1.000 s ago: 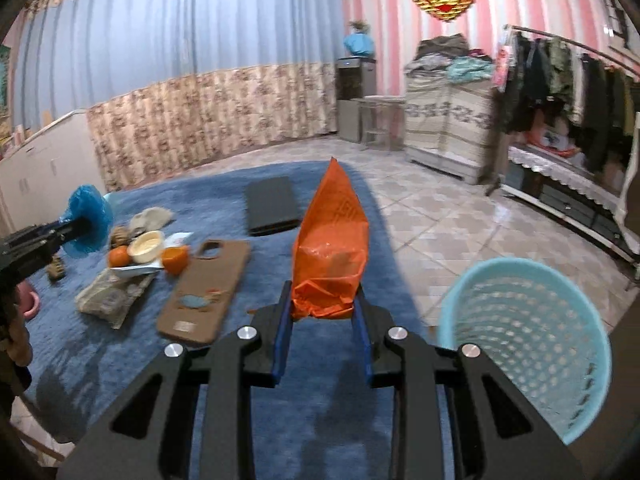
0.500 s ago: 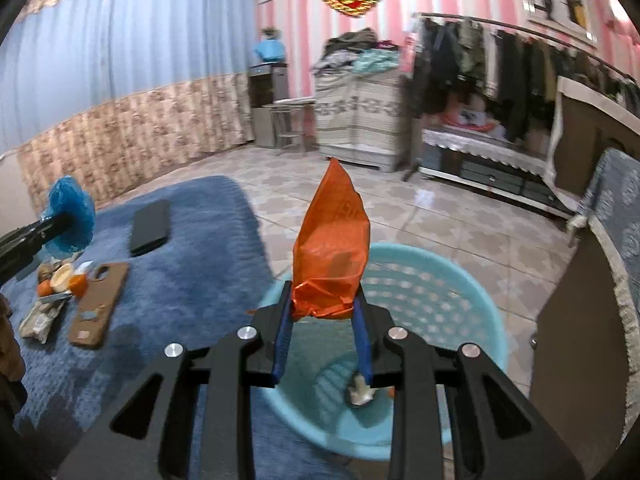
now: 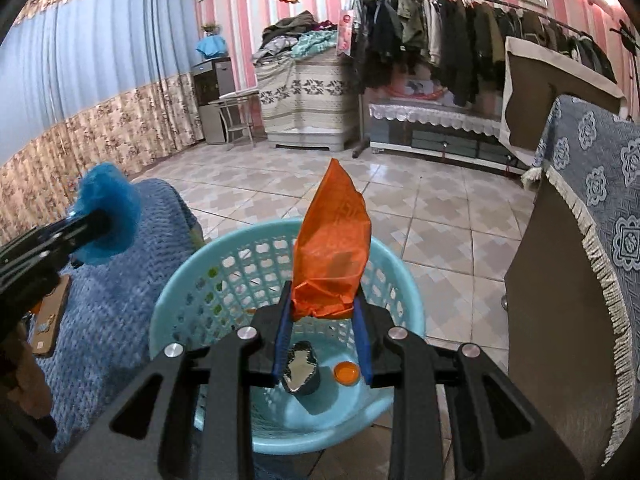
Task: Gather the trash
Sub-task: 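Carry both bags to the blue basket and release them inside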
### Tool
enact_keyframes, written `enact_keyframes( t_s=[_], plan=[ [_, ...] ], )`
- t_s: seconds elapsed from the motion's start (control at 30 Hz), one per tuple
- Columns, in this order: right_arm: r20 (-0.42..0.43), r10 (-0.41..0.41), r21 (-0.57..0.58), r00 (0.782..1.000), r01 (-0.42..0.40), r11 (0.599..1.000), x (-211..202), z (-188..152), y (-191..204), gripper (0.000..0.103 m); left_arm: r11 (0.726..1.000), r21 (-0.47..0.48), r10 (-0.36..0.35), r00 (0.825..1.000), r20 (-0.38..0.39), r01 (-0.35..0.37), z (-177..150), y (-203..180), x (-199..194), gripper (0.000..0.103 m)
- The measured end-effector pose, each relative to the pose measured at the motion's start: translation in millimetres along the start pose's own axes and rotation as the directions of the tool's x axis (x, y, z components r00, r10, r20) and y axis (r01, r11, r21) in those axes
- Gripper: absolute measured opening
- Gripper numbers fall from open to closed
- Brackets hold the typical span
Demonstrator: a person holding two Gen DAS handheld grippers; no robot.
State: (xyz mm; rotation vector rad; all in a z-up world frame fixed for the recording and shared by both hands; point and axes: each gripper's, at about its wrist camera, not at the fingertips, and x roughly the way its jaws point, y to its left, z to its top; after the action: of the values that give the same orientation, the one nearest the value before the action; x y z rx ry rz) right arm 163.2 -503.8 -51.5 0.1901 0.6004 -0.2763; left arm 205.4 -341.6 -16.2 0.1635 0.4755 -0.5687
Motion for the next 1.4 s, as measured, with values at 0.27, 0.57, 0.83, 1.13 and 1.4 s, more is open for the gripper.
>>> enact_keyframes(
  t_s=[0.27, 0.57, 0.83, 1.13, 1.4],
  plan=[
    [-0.012, 0.004, 0.011, 1.0, -0.004, 1.0, 5, -4, -7, 0.028, 0.998, 0.031, -0.052, 0.998, -0.032, 0.053, 11, -35, 36, 0.039],
    [-0.026, 0.013, 0.003, 1.0, -0.013, 1.0, 9, -3, -7, 0.028, 1.0, -0.014, 0.018, 1.0, -0.007, -0.018, 20, -13, 32, 0.09],
    [-0.039, 0.018, -0.023, 0.999, -0.019, 1.0, 11, -5, 4, 0.028, 0.993, -0.053, 0.104, 0.995, -0.008, -0.104, 18, 23, 19, 0.098],
    [-0.061, -0.012, -0.077, 0.998, 0.007, 0.997, 21, -5, 21, 0.065, 0.985, -0.08, 0.151, 0.988, -0.012, -0.151, 8, 42, 4, 0.098],
    [-0.035, -0.056, -0.086, 0.998, 0.053, 0.995, 14, -3, 24, 0.082, 0.979, -0.084, 0.183, 0.983, -0.012, -0.184, -4, 57, -18, 0.098]
  ],
)
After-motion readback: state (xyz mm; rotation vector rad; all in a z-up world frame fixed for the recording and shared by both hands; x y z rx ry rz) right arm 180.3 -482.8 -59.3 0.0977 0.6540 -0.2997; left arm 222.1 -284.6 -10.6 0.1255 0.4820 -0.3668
